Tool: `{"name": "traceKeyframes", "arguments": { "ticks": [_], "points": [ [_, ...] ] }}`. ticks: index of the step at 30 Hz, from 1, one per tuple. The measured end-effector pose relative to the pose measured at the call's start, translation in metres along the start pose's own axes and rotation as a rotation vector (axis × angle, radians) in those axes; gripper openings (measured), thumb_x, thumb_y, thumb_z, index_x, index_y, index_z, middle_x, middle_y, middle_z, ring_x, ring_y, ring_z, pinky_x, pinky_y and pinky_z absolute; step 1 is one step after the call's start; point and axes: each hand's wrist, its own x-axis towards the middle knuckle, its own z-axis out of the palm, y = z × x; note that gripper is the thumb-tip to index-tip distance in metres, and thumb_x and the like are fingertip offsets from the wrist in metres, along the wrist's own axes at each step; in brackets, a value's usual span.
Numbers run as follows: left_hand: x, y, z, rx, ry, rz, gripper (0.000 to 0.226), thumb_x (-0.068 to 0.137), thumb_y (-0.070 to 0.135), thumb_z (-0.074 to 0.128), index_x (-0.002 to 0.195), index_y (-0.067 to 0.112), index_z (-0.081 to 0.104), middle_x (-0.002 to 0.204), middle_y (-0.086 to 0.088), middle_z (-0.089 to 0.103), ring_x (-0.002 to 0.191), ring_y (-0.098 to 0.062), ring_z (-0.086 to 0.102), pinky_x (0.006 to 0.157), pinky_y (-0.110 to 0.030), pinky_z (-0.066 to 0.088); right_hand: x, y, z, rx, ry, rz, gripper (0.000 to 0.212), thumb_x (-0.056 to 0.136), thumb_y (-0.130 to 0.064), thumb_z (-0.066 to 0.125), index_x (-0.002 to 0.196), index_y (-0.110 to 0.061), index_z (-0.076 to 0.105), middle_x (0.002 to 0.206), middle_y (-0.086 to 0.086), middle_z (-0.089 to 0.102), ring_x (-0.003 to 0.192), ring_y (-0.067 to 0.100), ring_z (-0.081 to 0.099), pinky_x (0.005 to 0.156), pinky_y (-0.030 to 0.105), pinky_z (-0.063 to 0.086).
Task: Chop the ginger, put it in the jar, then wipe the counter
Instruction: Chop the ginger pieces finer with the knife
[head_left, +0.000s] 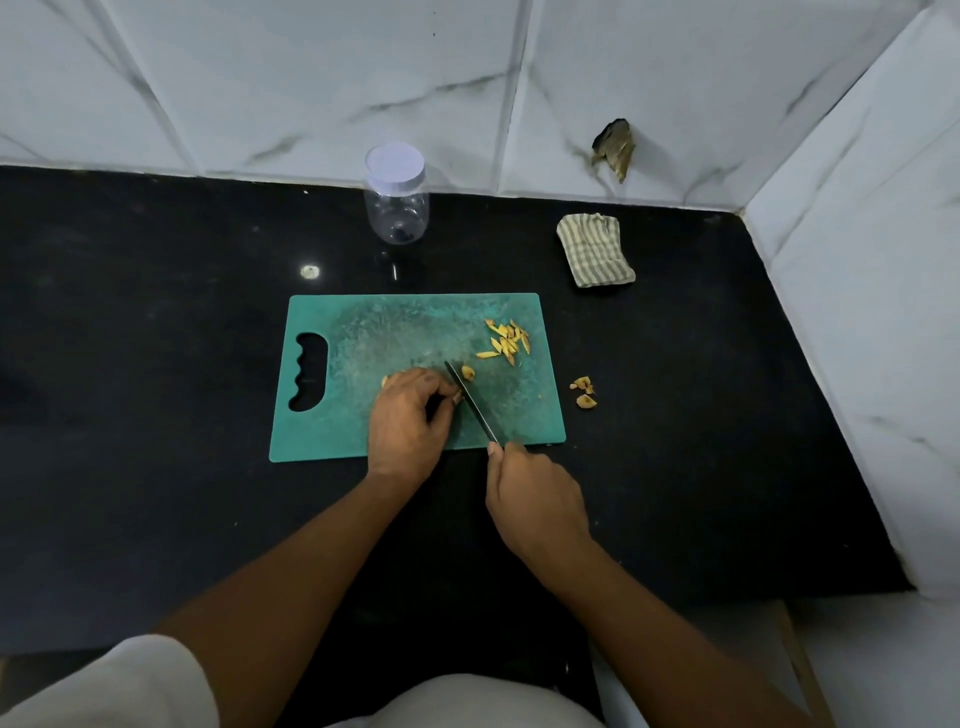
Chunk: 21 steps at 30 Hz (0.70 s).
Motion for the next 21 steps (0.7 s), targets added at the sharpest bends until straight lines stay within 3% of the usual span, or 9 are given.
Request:
{"name": "traceKeyframes", "arguments": {
  "ticks": [7,10,15,21],
  "points": [
    [0.0,0.002,-0.001,-0.003,0.006,0.016,0.009,0.087,0.008,0.075,0.085,0.016,0.073,0.088,0.006,0.071,0.081,-0.005,0.051,0.075,-0.026,0.04,0.001,-0.001,-0.002,-0.011,-0.007,-0.006,0.046,0.111,-0.045,0.02,0.107,-0.016,0.054,0.09,0.006,0.067,0.081,0.026,0.068,0.066,0.038,0.047],
    [-0.001,0.003,-0.002,-0.018,0.01,0.008,0.01,0.086,0.007,0.075,0.084,0.016,0.073,0.088,0.007,0.07,0.081,0.001,0.047,0.076,-0.029,0.041,0.002,-0.004,-0.003,-0.006,-0.014,-0.007,0.046,0.111,-0.046,0.02,0.108,-0.015,0.054,0.091,0.006,0.069,0.082,0.027,0.069,0.067,0.039,0.05],
    [-0.001,0.005,-0.004,-0.023,0.009,0.012,0.011,0.085,0.005,0.074,0.084,0.016,0.073,0.088,0.006,0.071,0.083,-0.006,0.052,0.075,-0.027,0.038,-0.006,0.003,-0.002,-0.033,-0.045,0.001,0.046,0.112,-0.045,0.02,0.112,-0.015,0.053,0.094,0.007,0.069,0.085,0.027,0.068,0.065,0.037,0.04],
    [-0.001,0.003,-0.003,-0.009,-0.011,0.006,0.011,0.086,0.008,0.075,0.086,0.018,0.074,0.091,0.008,0.072,0.086,-0.011,0.058,0.076,-0.023,0.037,-0.004,-0.001,-0.005,-0.047,-0.049,0.006,0.045,0.112,-0.045,0.021,0.114,-0.014,0.053,0.098,0.008,0.07,0.089,0.028,0.07,0.067,0.038,0.045]
  ]
}}
